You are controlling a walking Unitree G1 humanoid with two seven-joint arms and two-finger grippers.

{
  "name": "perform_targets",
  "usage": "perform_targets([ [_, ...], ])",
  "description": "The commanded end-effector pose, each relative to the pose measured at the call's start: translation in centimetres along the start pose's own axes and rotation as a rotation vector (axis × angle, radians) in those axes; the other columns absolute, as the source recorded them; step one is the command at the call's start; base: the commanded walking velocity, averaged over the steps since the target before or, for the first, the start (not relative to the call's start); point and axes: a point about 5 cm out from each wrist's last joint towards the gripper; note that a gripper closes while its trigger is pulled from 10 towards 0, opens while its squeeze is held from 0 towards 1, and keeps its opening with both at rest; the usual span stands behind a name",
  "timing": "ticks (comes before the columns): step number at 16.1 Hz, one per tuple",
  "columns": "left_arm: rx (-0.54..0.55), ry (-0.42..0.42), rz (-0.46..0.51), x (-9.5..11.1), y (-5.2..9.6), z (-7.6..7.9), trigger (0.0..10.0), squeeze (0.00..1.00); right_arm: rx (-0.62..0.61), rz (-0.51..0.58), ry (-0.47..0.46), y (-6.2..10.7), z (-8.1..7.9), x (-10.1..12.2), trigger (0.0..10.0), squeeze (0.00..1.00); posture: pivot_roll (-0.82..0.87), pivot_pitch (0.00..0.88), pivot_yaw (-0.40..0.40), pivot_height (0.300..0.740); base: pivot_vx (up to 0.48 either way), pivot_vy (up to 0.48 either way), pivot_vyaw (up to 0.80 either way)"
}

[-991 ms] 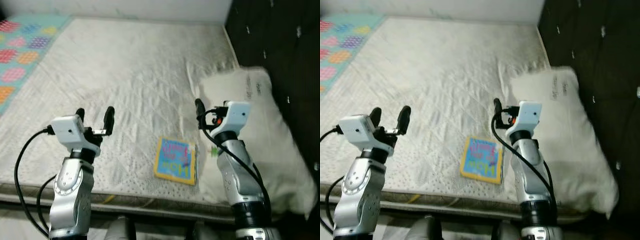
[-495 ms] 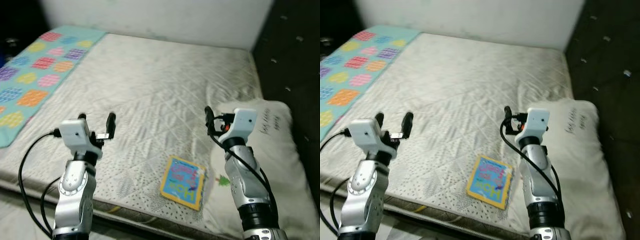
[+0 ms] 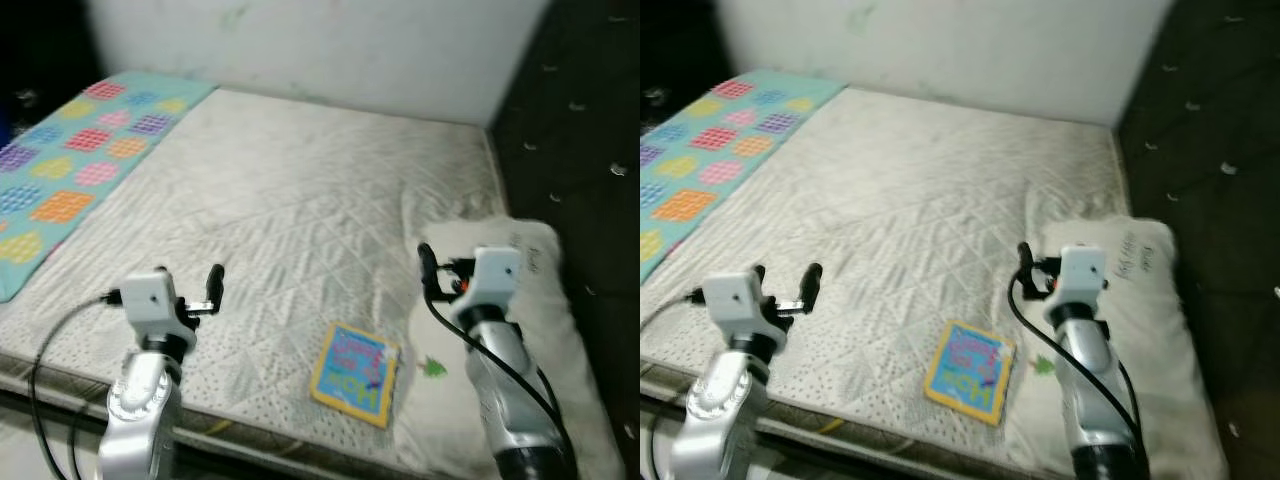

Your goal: Clean up the room

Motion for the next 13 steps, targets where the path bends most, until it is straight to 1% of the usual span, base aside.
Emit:
perform_targets([
  [1, 0.025, 0.012, -0.016, -0.5, 0.6, 0.2, 10.0, 0.00, -0.020, -0.017, 0.003, 0.2, -0.2, -0.4, 10.0, 0.00, 0.06, 0.001, -0.015, 0.740, 0.000, 0.000, 0.00],
  [2, 0.042, 0.052, -0.023, -0.7, 0.8, 0.6, 10.0, 0.00, -0.043, -0.027, -0.022, 0.2, -0.1, -0.7, 10.0, 0.00, 0.06, 0.000, -0.008, 0.740, 0.000, 0.000, -0.80],
  [3, 0.044, 0.061, -0.019, -0.7, 0.9, 0.8, 10.0, 0.00, -0.048, -0.029, -0.024, 0.2, -0.1, -0.7, 10.0, 0.00, 0.06, 0.000, -0.007, 0.740, 0.000, 0.000, -0.80],
  [4, 0.021, 0.078, 0.007, -0.3, 0.6, 1.3, 10.0, 0.00, -0.049, -0.025, -0.019, -0.1, -0.1, -0.5, 10.0, 0.00, 0.06, 0.000, -0.008, 0.740, 0.000, 0.000, -0.80],
  [5, 0.048, 0.100, 0.032, 0.4, 0.0, 1.5, 10.0, 0.00, -0.048, -0.023, -0.017, -0.5, -0.1, -0.3, 10.0, 0.00, 0.06, 0.000, -0.010, 0.740, 0.000, 0.000, -0.80],
  [6, 0.048, 0.120, 0.049, 0.9, -0.4, 1.7, 10.0, 0.00, -0.046, -0.018, -0.016, -0.8, -0.1, -0.1, 10.0, 0.00, 0.07, 0.000, -0.010, 0.740, 0.000, 0.000, -0.80],
  [9, 0.028, 0.150, 0.072, 1.6, -1.1, 2.3, 10.0, 0.00, -0.050, 0.005, -0.013, -1.9, 0.1, 0.8, 10.0, 0.00, 0.06, 0.000, -0.005, 0.740, 0.000, 0.000, -0.80],
  [12, -0.004, 0.145, 0.066, 1.5, -1.0, 2.6, 10.0, 0.00, -0.040, 0.013, -0.019, -2.0, 0.0, 0.9, 10.0, 0.00, 0.06, 0.003, 0.002, 0.740, 0.000, 0.000, -0.73],
  [13, -0.008, 0.146, 0.066, 1.6, -1.1, 2.6, 10.0, 0.00, -0.038, 0.011, -0.022, -2.0, -0.1, 0.8, 10.0, 0.00, 0.06, 0.003, 0.003, 0.740, 0.000, 0.244, 0.00],
])
Point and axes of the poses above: a point about 5 cm out from each wrist's last joint towards the gripper, its own y axis pointing back from the gripper into the wrist, its own x axis along the axis of the wrist's last joint, z = x × y, and after that the axes turned 10 degrees about -y, right-handed
